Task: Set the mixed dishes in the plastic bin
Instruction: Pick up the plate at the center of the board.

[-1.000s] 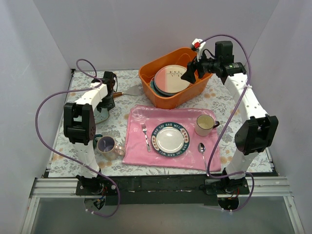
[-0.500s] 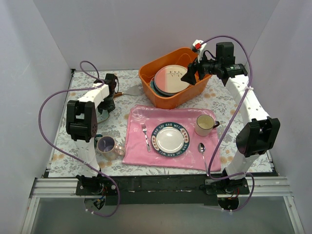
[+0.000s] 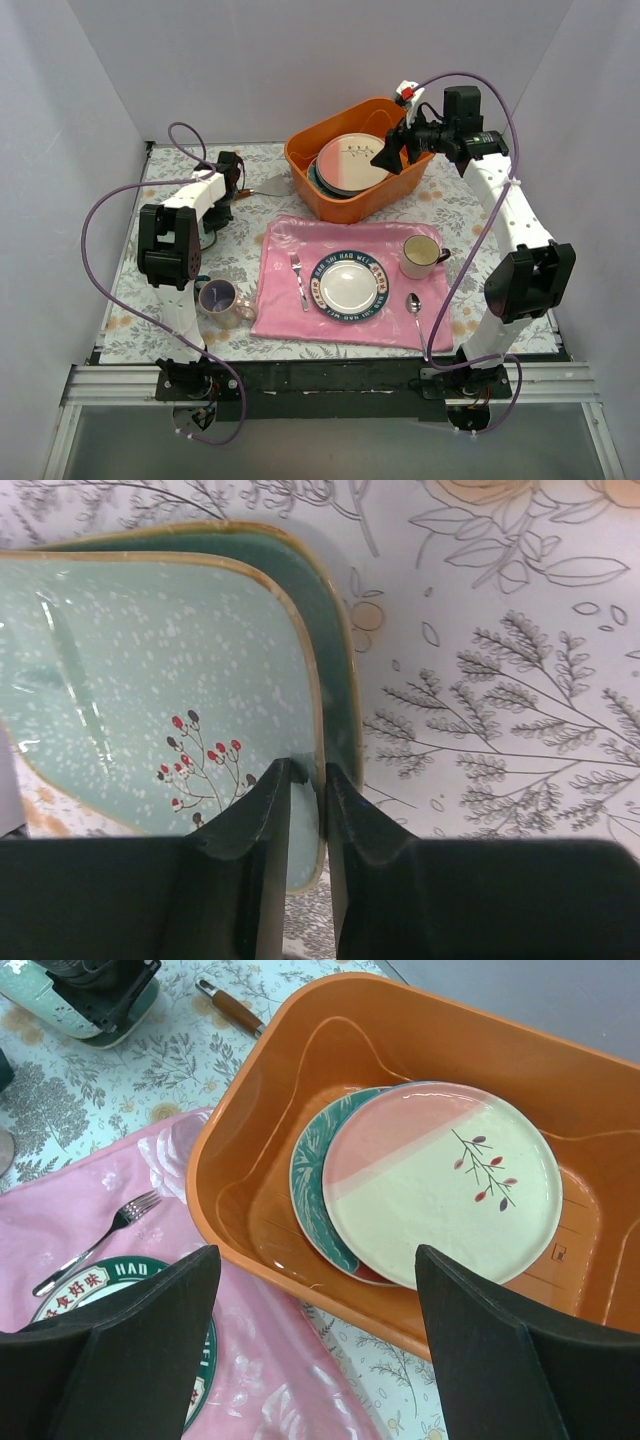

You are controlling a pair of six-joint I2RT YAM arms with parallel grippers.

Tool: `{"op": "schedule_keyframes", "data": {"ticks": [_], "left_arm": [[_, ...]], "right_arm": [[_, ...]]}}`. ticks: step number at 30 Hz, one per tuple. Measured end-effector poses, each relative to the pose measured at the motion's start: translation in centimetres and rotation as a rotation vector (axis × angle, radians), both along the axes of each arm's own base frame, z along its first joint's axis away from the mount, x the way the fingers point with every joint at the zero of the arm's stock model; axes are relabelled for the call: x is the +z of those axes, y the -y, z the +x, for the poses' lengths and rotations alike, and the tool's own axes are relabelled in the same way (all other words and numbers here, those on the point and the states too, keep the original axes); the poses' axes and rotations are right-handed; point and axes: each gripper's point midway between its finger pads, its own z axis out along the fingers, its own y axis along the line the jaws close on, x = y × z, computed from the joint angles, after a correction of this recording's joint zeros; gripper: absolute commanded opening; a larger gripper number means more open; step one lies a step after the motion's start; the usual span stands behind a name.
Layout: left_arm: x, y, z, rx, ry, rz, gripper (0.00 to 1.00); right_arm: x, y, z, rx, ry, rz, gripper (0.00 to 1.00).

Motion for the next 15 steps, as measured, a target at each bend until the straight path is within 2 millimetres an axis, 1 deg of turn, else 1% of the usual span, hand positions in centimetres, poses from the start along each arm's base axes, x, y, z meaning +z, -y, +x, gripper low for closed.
{"op": "schedule_keyframes", "data": {"ticks": [1, 6, 11, 15], "left_arm": [[0.2, -0.2, 0.0, -0.001, -0.001, 0.013, 0.0], [2.1, -1.4, 0.4, 0.001, 0.011, 0.088, 0.0], [4.1, -1.5, 0.7, 0.005, 0.046, 0.088, 0.0], [6.6, -0.9, 1.1, 0.003, 0.112, 0.065, 0.0]], "right_arm": [[0.0, 0.0, 0.0, 0.0, 0.001, 0.0, 0.86], [0.3, 0.0, -0.2, 0.003, 0.004, 0.005, 0.86], [0.8, -0.2, -0.6, 0.014, 0.007, 0.016, 0.86], [1.0, -0.3, -0.8, 0.022, 0.002, 0.026, 0.86]]}}
